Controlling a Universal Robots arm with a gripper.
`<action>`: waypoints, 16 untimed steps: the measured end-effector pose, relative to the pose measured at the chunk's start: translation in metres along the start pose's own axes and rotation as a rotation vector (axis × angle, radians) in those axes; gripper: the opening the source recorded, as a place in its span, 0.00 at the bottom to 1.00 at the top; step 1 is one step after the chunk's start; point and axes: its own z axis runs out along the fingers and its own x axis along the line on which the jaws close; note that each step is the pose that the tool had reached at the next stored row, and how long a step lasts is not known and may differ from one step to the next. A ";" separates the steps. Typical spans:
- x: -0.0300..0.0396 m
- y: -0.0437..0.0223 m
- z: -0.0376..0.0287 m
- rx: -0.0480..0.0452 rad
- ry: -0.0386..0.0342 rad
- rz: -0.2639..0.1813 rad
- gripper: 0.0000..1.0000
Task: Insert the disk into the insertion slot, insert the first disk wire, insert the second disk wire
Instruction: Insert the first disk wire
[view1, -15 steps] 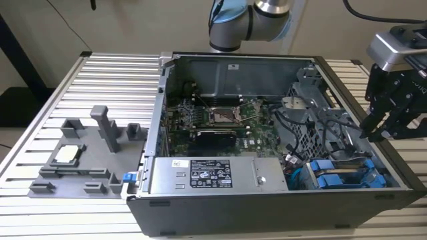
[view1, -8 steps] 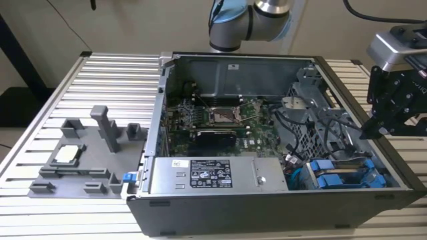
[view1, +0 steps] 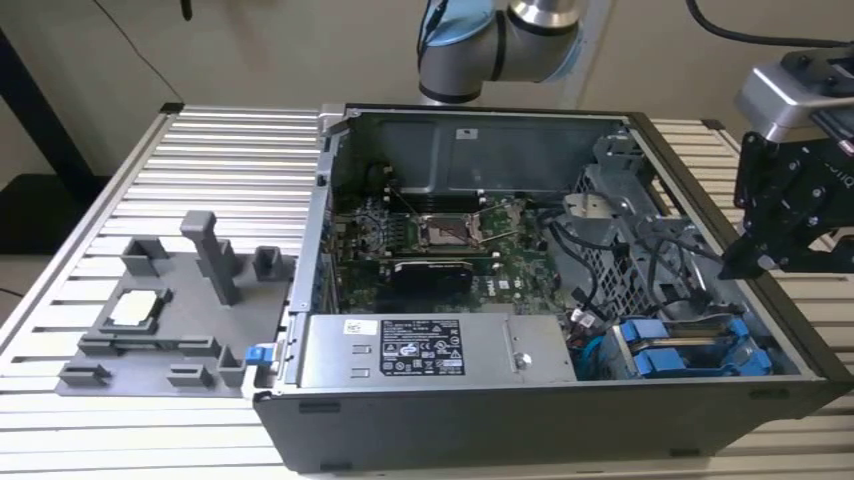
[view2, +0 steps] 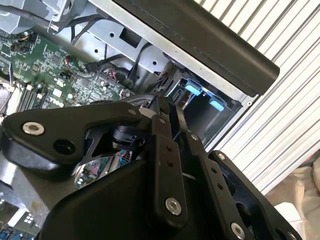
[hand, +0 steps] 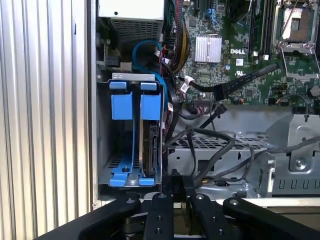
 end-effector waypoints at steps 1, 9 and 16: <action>0.0000 0.0000 0.0001 -0.0104 0.0035 0.001 0.19; 0.0016 -0.0003 0.0054 -0.0459 0.0140 0.006 0.19; 0.0103 -0.0017 0.0127 -0.0602 0.0137 0.007 0.19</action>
